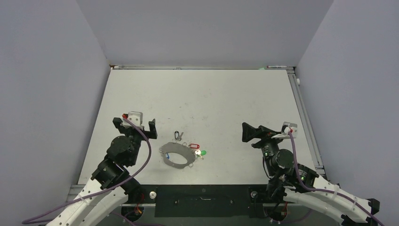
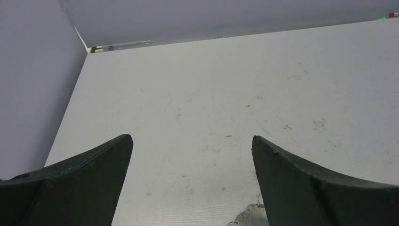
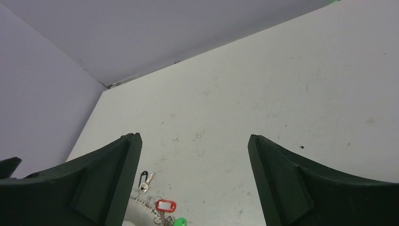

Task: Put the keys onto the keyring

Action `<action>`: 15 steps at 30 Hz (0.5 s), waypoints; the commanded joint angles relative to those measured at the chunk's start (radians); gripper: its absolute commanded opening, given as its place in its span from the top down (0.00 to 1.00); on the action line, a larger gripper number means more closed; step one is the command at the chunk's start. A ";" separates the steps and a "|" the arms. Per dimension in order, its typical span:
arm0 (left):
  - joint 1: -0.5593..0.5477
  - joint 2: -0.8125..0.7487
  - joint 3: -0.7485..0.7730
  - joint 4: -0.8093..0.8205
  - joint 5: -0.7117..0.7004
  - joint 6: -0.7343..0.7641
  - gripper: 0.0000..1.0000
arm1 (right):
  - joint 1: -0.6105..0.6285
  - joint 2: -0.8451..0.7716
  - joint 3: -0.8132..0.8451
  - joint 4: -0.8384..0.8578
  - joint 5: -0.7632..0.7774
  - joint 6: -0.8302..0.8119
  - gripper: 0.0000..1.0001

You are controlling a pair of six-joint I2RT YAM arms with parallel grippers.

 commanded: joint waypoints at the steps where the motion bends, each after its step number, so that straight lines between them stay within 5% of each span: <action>1: 0.008 -0.032 0.030 0.028 0.035 0.004 0.04 | 0.005 0.008 0.045 -0.046 0.065 -0.030 0.13; 15: 0.008 -0.073 0.031 0.020 0.060 0.003 0.04 | 0.005 0.082 0.085 -0.116 0.090 0.010 0.13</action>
